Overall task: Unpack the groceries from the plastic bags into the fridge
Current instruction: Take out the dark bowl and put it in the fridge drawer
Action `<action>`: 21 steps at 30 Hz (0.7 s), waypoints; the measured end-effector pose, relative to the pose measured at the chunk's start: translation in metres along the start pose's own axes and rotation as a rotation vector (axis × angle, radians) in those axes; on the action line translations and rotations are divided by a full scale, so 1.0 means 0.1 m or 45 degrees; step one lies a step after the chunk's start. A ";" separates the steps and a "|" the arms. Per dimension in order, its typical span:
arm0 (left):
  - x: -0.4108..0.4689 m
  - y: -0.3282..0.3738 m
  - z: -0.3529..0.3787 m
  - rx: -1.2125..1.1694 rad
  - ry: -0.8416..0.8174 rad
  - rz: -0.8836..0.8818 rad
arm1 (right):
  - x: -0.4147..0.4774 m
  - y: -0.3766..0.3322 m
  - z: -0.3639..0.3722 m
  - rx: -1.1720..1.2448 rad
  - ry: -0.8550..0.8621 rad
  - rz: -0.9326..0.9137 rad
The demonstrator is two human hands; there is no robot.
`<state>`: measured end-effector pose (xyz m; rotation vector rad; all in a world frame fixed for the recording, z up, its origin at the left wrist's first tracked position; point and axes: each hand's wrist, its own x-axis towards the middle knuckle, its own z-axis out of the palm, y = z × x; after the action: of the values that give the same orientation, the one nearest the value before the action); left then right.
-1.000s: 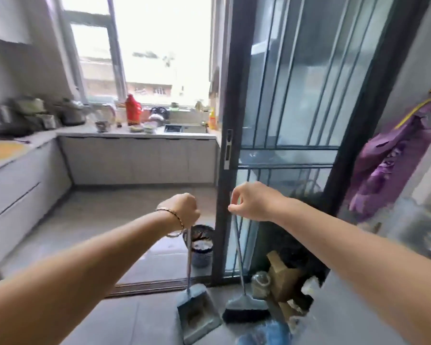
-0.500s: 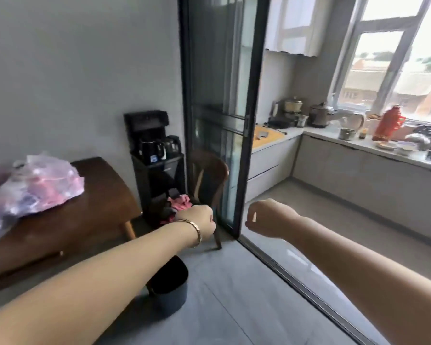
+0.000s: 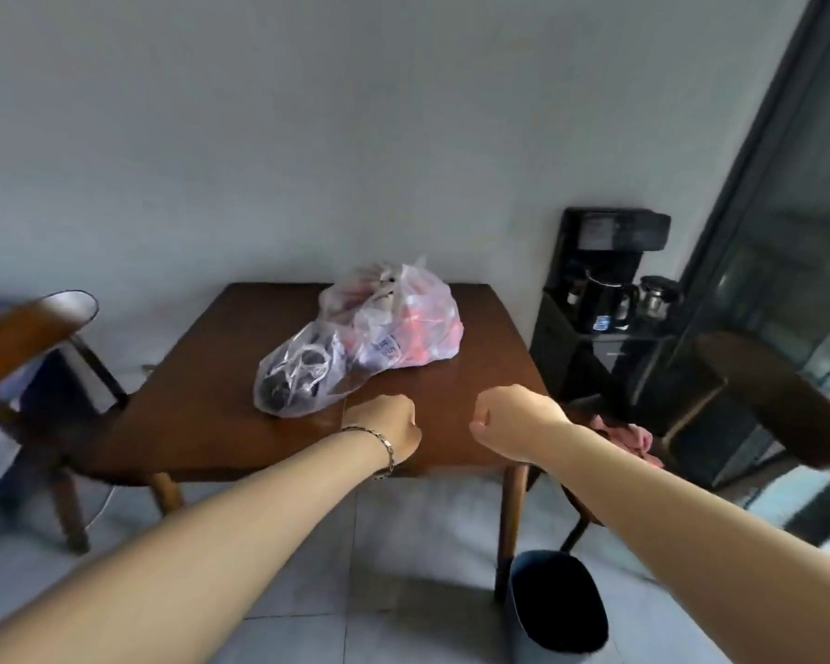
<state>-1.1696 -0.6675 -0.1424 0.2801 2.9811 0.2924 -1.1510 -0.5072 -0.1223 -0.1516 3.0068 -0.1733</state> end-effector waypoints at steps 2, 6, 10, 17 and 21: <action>0.32 -0.31 -0.01 -0.032 0.017 -0.067 | 0.47 -0.16 0.05 -0.004 -0.030 -0.083; 1.06 -0.86 -0.05 -0.074 0.083 -0.223 | 1.49 -0.37 0.12 -0.058 -0.074 -0.220; 1.96 -1.55 -0.13 -0.091 0.116 -0.342 | 2.70 -0.72 0.25 -0.054 -0.158 -0.311; 2.64 -2.20 0.14 0.219 0.085 -0.199 | 3.53 -1.14 0.53 -0.027 -0.254 -0.391; 3.27 -2.69 0.39 0.476 -0.137 0.021 | 4.11 -1.44 0.80 0.108 -0.167 -0.536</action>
<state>-1.5278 -0.8554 -0.2721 0.3454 2.9082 -0.2746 -1.5326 -0.7022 -0.2326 -0.7545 2.7916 -0.3152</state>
